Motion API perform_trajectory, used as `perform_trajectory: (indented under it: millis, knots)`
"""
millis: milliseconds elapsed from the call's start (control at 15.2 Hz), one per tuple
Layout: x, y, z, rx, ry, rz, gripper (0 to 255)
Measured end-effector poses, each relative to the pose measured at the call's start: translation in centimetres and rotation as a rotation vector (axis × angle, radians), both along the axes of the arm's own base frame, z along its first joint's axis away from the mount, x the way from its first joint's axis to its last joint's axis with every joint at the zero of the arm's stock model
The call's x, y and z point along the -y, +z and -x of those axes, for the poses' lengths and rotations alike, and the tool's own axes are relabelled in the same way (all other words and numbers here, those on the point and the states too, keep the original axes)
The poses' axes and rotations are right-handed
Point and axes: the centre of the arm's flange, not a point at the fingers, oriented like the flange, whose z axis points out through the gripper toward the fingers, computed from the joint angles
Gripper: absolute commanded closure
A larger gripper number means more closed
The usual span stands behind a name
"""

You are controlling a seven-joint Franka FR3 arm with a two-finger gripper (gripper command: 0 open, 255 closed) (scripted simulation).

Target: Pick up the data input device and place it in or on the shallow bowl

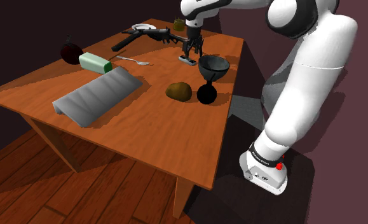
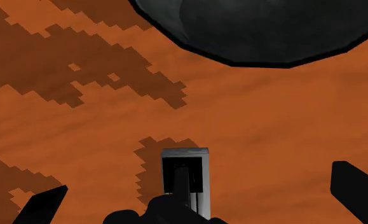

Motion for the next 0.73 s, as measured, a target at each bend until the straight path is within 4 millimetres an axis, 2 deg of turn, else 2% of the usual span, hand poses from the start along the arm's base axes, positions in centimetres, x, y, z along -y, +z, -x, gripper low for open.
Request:
perform_trajectory:
  millis: [396,726]
  knots:
    - [4.1,-2.4,-5.4,0.008,-0.032,0.005,0]
    - [4.8,-4.6,-5.8,0.009,-0.034,0.006,0]
